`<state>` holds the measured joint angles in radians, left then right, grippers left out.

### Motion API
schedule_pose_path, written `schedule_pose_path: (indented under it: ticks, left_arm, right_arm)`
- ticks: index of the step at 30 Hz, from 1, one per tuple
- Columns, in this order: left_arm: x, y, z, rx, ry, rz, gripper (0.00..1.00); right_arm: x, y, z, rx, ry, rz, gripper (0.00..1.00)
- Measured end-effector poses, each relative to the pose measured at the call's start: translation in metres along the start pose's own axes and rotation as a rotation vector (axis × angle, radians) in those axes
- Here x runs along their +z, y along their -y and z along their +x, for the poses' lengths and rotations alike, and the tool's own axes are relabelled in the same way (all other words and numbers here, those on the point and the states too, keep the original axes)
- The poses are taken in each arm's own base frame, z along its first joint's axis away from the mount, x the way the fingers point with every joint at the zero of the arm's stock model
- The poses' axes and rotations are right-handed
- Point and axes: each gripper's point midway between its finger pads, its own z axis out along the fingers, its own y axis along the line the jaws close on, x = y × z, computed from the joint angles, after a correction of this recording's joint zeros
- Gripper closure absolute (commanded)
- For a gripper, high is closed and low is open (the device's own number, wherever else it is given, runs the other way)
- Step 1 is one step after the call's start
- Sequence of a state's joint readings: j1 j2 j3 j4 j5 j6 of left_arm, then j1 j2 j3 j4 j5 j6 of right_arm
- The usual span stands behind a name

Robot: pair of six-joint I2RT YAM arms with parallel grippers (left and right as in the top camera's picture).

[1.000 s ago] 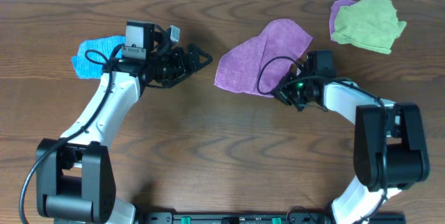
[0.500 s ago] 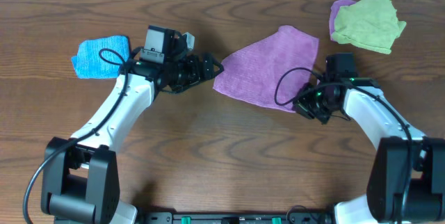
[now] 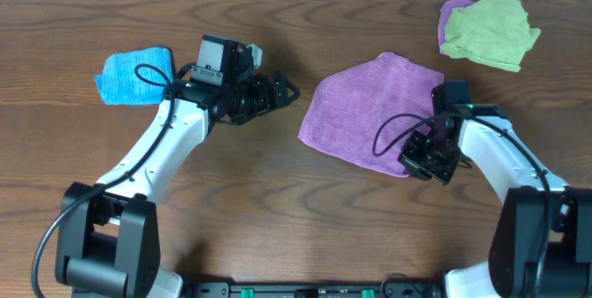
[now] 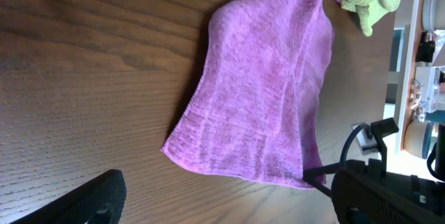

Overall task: Fold the cloth
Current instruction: 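Grasp the purple cloth's right corner with the right gripper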

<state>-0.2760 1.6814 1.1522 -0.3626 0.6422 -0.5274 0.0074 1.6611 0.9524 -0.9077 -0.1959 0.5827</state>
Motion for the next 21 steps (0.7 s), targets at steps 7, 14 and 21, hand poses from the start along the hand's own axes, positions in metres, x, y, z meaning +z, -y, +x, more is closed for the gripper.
schedule_pose_path:
  ticks: [7,14,21]
  left_arm:
    - [0.0,0.0,0.0,0.0,0.002,-0.003,0.05]
    - [0.0,-0.001,-0.001,-0.001,0.004,-0.006,0.04]
    - [0.0,-0.002,-0.002,-0.001,0.009,-0.012,0.05]
  right_arm:
    - [-0.001,0.015,0.007,0.01,-0.018,0.072,0.91]
    - [-0.002,0.03,0.013,0.021,-0.035,0.147,0.82]
    - [-0.004,0.035,0.014,0.018,-0.035,0.178,0.47]
